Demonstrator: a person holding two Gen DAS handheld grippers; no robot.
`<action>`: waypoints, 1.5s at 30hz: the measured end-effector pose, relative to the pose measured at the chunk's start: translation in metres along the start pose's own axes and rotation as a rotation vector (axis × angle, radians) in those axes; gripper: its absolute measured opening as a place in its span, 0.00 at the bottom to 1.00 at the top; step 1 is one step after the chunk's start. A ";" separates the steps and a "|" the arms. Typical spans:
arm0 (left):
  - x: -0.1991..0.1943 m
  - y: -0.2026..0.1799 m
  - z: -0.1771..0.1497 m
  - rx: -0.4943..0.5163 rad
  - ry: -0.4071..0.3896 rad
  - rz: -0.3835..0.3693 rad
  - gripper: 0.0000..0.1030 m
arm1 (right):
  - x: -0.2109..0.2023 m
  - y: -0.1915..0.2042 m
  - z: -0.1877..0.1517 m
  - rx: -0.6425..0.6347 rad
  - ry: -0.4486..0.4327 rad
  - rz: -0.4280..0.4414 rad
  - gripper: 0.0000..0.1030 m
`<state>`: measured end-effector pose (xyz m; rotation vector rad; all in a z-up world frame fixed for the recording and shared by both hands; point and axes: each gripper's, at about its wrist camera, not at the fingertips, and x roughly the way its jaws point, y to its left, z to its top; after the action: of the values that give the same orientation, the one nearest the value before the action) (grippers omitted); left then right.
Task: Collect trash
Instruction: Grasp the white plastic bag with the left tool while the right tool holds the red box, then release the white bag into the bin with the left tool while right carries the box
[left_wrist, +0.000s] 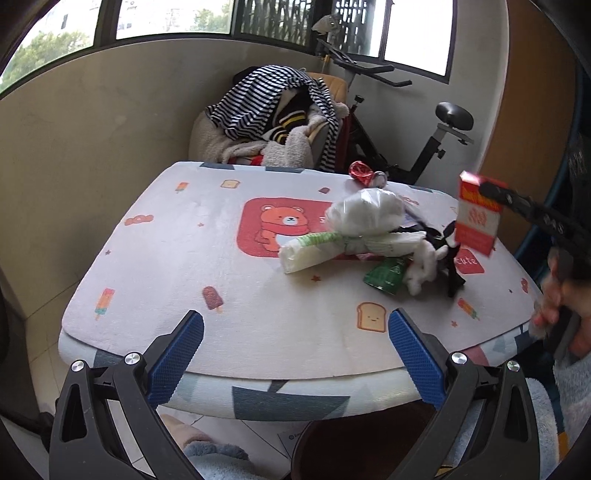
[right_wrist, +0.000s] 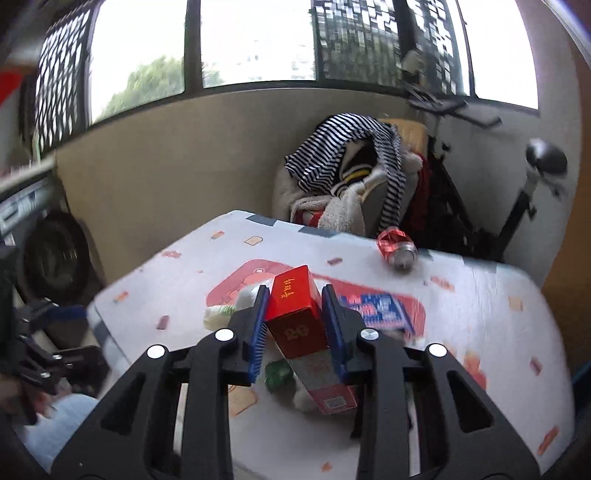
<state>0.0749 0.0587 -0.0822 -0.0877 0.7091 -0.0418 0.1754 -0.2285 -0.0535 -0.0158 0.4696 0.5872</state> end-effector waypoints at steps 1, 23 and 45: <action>0.000 -0.002 0.000 0.003 0.000 -0.003 0.95 | -0.005 -0.005 -0.009 0.027 0.007 -0.008 0.31; 0.108 -0.013 0.090 -0.161 0.120 -0.215 0.95 | -0.021 -0.066 -0.089 0.256 0.085 -0.077 0.31; 0.199 -0.027 0.133 -0.334 0.192 -0.286 0.43 | -0.028 -0.077 -0.101 0.292 0.097 -0.067 0.31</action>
<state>0.3120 0.0267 -0.1083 -0.5108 0.8862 -0.2073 0.1536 -0.3229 -0.1407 0.2184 0.6430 0.4493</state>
